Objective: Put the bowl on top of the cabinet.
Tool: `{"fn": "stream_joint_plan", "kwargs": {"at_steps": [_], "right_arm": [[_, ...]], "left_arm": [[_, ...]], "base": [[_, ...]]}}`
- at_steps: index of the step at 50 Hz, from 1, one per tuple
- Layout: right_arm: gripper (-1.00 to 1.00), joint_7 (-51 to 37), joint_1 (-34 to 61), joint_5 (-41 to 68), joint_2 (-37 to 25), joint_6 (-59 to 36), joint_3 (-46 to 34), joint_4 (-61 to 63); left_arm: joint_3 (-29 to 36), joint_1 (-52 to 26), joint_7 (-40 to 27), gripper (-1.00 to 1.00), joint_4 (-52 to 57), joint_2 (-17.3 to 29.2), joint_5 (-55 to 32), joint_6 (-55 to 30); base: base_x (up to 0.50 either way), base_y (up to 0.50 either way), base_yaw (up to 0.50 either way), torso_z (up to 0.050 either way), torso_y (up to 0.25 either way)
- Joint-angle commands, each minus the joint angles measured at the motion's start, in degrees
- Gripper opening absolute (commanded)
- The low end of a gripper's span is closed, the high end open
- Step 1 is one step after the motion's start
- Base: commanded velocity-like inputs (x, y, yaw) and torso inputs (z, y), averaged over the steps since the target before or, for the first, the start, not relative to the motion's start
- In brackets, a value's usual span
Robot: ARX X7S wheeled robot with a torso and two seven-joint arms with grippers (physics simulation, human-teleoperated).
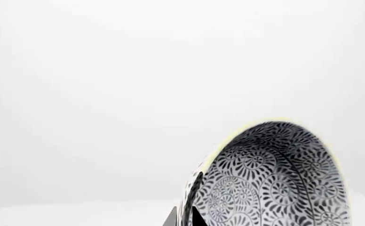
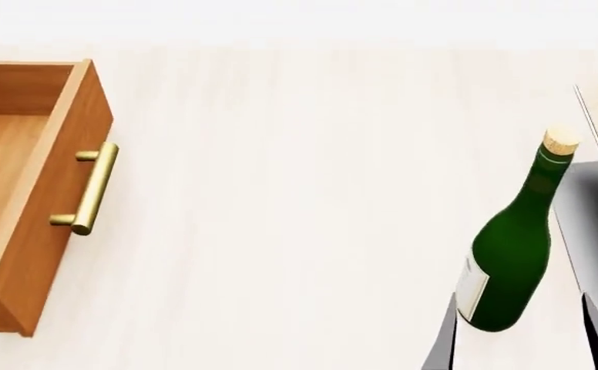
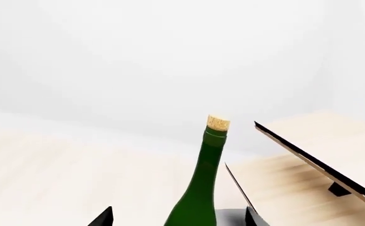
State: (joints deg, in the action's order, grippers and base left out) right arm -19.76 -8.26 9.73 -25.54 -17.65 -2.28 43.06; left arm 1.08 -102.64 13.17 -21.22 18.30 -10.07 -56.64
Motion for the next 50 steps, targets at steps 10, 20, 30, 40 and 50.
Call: {"fn": "stream_joint_plan", "kwargs": {"at_steps": [10,20,30,40,50], "right_arm": [[1.0,1.27,0.5,-0.79,0.66,-1.46,0.97,0.93],[1.0,1.01,0.47,-1.0,0.54,-1.7,0.7,0.98],[1.0,0.99,0.79,-1.42,0.41,-2.38,0.09,1.08],[1.0,0.69,1.24,-2.02,0.25,-3.47,-0.8,1.43],[1.0,0.35,1.02,-2.17,0.23,-3.37,-0.73,0.36]], "left_arm": [[-8.91,-3.58,-5.68,-1.0,-8.46,1.88,2.26,5.45],[-18.55,-4.71,-15.13,-1.0,-12.7,2.97,1.93,5.49],[-23.15,-4.79,-19.26,-1.0,-16.16,6.54,2.21,4.09],[-26.9,-3.29,-22.36,-1.0,-19.86,8.57,2.39,7.31],[-30.48,-4.51,-28.73,-1.0,-29.29,10.39,3.2,10.07]], "base": [[0.0,0.0,0.0,-0.014,0.105],[0.0,0.0,0.0,0.0,0.0],[0.0,0.0,0.0,0.0,0.0],[0.0,0.0,0.0,0.0,0.0],[0.0,0.0,0.0,0.0,0.0]]}}
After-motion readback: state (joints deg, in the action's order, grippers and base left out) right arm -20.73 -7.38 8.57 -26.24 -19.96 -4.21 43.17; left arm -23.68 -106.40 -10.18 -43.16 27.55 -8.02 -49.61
